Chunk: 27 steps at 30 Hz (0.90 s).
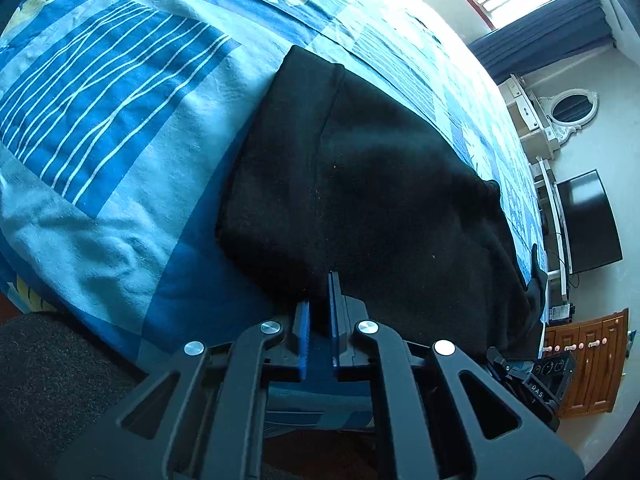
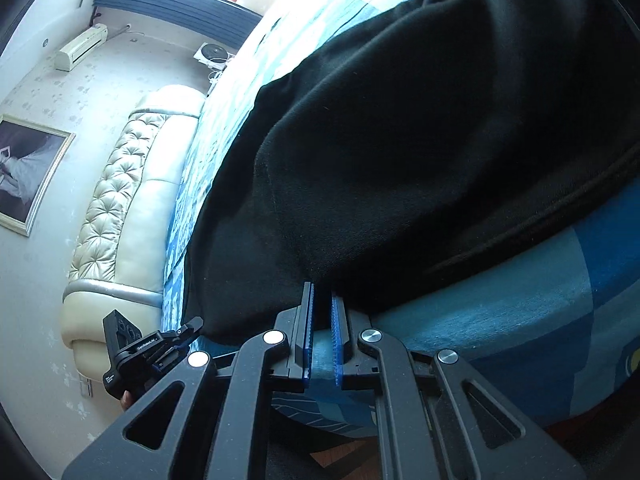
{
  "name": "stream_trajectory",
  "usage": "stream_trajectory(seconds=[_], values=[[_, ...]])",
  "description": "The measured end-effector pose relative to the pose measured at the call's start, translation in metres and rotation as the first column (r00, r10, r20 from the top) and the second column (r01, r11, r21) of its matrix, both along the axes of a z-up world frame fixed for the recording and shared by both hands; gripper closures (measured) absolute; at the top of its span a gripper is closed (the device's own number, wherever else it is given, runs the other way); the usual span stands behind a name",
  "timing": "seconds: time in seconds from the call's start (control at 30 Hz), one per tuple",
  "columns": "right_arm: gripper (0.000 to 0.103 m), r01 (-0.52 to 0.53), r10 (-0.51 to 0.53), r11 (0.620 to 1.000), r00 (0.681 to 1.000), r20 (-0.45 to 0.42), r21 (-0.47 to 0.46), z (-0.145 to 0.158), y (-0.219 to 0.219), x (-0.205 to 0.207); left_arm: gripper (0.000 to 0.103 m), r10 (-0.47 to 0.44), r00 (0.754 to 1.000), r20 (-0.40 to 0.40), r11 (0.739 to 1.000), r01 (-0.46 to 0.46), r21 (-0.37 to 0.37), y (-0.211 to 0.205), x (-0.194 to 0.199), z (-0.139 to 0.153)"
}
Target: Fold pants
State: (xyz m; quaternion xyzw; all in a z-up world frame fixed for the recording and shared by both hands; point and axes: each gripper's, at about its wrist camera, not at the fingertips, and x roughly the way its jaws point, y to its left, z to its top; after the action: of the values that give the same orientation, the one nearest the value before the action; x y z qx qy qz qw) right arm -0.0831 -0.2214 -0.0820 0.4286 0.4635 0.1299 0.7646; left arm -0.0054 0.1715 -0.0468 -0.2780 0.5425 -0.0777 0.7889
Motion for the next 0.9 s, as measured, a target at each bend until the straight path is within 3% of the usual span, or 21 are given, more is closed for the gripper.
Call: stream_trajectory(seconds=[0.13,0.33,0.43,0.47,0.67,0.77,0.9], values=[[0.096,-0.019,0.019,1.0,1.0,0.011,0.02,0.004,-0.003,0.001,0.095,-0.034,0.999,0.02,0.999,0.034,0.026,-0.001,0.0,0.003],[0.087,0.051,-0.051,0.988,0.999,0.0,0.147,-0.004,-0.014,0.003,0.094,-0.023,1.0,0.003,1.0,0.023,-0.013,0.002,0.002,0.002],[0.088,0.084,-0.081,0.972,0.996,-0.027,0.219,-0.011,-0.012,0.005,0.094,-0.022,1.0,0.001,1.0,0.022,-0.013,0.004,0.001,0.004],[0.095,0.084,-0.081,0.974,0.996,-0.025,0.209,-0.008,-0.008,0.004,0.095,-0.023,1.0,0.002,1.0,0.023,-0.008,0.005,0.002,0.006],[0.097,0.029,-0.037,0.989,0.998,0.049,0.144,0.027,-0.004,-0.016,0.095,-0.017,1.0,0.018,1.0,0.017,0.024,0.008,-0.009,0.017],[0.097,0.02,-0.02,0.995,1.0,-0.008,0.1,0.006,-0.006,-0.014,0.095,-0.047,0.999,-0.009,0.998,0.047,0.037,0.004,-0.009,0.005],[0.096,0.016,-0.009,0.988,0.999,-0.047,0.155,-0.009,-0.012,-0.014,0.093,-0.08,0.997,0.014,0.993,0.078,0.087,-0.002,-0.012,0.013]])
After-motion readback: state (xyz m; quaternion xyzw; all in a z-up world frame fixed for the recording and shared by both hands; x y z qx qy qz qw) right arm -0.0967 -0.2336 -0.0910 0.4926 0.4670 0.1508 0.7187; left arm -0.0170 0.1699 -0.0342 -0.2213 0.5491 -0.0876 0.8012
